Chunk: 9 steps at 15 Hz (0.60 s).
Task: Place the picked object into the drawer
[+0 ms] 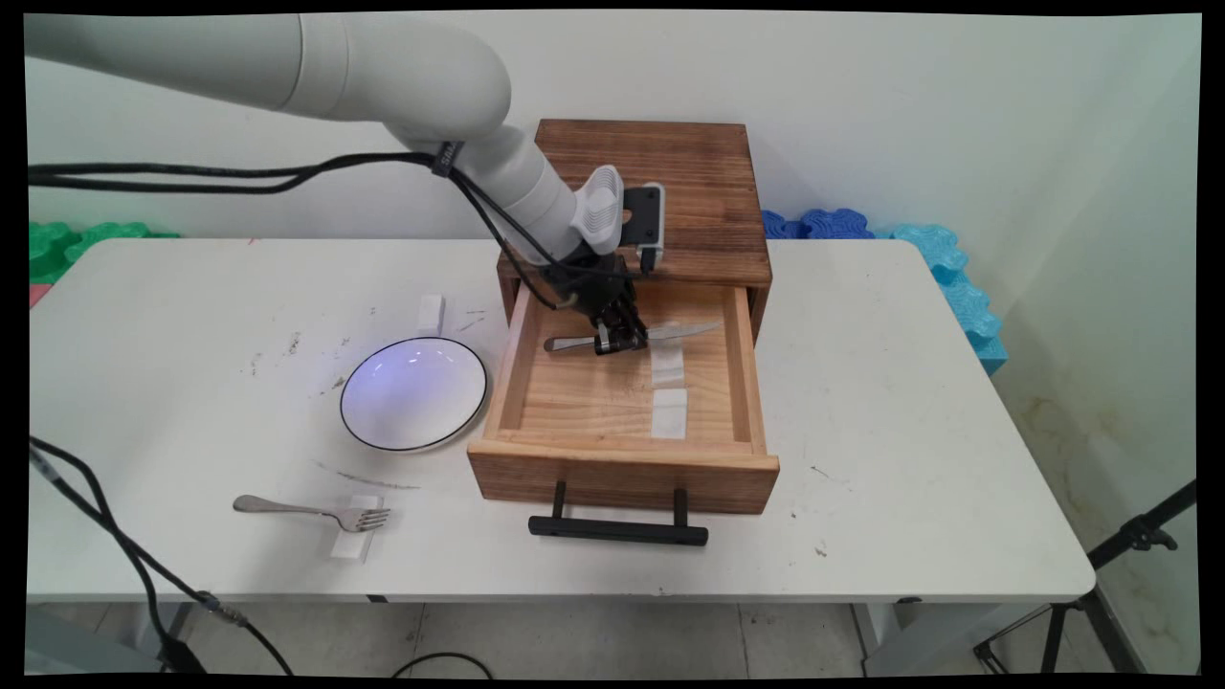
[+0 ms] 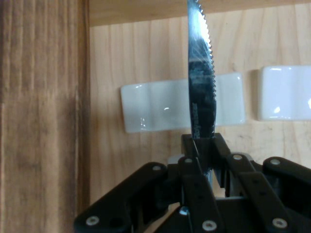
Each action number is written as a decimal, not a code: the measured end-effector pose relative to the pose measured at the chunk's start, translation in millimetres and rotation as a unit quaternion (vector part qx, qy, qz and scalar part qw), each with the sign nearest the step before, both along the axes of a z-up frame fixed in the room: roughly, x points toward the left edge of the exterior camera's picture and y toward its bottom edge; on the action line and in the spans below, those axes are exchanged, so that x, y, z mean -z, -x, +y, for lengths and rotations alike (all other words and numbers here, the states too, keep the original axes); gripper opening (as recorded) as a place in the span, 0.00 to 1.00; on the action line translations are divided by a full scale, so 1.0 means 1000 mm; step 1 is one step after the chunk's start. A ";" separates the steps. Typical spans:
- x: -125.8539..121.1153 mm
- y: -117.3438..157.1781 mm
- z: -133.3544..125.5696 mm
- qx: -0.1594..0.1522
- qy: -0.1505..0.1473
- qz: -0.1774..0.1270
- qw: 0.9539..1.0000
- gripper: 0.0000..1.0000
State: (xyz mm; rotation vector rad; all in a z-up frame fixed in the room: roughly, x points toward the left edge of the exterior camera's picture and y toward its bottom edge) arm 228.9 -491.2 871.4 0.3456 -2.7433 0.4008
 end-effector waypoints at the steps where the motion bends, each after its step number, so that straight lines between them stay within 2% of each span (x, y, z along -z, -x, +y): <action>1: 0.002 0.000 0.000 0.000 0.000 0.000 1.000 0.00; 9: 0.022 0.001 -0.003 0.000 -0.004 0.000 1.000 0.00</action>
